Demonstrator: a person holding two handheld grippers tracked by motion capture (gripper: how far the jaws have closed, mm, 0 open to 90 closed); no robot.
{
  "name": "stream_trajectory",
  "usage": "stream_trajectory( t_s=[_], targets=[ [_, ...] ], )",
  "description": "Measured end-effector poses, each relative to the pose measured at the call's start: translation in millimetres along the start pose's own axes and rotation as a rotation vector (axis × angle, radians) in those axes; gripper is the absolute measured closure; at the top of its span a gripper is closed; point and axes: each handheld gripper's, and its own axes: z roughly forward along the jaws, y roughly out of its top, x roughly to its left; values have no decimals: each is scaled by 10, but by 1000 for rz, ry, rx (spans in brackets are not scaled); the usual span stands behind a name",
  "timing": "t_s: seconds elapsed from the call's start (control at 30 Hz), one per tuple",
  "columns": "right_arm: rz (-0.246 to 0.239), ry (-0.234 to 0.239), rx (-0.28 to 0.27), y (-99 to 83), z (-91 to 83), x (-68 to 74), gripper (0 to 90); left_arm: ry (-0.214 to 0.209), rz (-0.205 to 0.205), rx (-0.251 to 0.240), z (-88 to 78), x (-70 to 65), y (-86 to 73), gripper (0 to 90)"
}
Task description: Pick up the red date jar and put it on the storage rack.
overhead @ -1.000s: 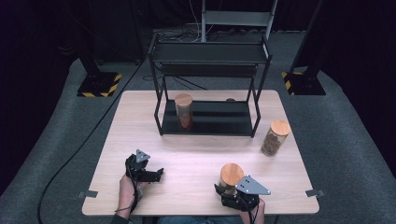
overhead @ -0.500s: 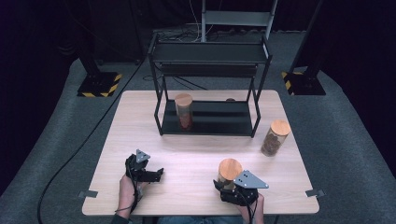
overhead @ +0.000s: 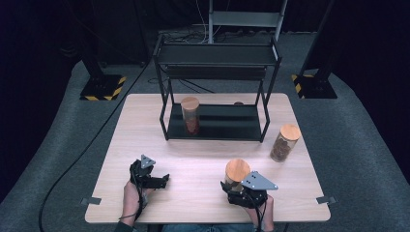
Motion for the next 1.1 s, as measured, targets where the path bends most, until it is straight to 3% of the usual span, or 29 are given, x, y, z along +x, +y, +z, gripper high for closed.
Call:
stream_trajectory(
  t_s=[0.47,1.1],
  targets=[
    [12,-7,4,46,48,-116,248,0,0,0,0,0,0,0],
    [3,-8,1,149,148,-168,248,-1,1,0,1,1,0,0]
  ],
)
